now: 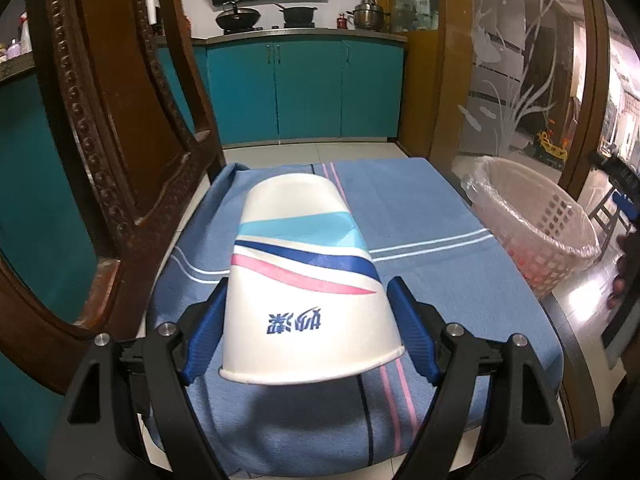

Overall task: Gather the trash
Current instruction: 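Drop the red pack into the basket with right tool while left holds cup, then carry the white paper cup over the basket with the left tool and open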

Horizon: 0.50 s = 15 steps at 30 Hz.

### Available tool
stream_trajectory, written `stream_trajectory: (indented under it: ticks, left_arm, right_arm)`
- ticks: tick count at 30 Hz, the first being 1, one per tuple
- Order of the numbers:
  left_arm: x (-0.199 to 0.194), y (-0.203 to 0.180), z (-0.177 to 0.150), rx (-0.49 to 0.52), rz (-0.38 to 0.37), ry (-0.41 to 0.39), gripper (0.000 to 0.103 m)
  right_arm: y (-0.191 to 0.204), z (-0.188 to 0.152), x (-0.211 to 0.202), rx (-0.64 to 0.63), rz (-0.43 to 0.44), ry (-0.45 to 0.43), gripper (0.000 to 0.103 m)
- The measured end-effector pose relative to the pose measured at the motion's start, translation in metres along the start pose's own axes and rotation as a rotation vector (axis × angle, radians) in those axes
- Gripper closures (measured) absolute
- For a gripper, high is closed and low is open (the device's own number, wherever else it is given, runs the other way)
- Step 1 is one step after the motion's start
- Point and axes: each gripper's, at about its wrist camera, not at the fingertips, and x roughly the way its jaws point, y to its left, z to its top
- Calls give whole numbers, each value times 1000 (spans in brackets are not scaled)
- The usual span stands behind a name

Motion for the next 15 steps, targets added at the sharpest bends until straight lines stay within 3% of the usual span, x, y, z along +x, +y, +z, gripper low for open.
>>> stream_trajectory:
  ticks: [8, 15]
  left_arm:
    - [12, -60, 28, 68, -137, -7, 24]
    - [44, -169, 90, 130, -322, -16, 23]
  right_arm:
    - [-36, 7, -15, 137, -73, -69, 3]
    - [-54, 8, -22, 222, -98, -84, 3]
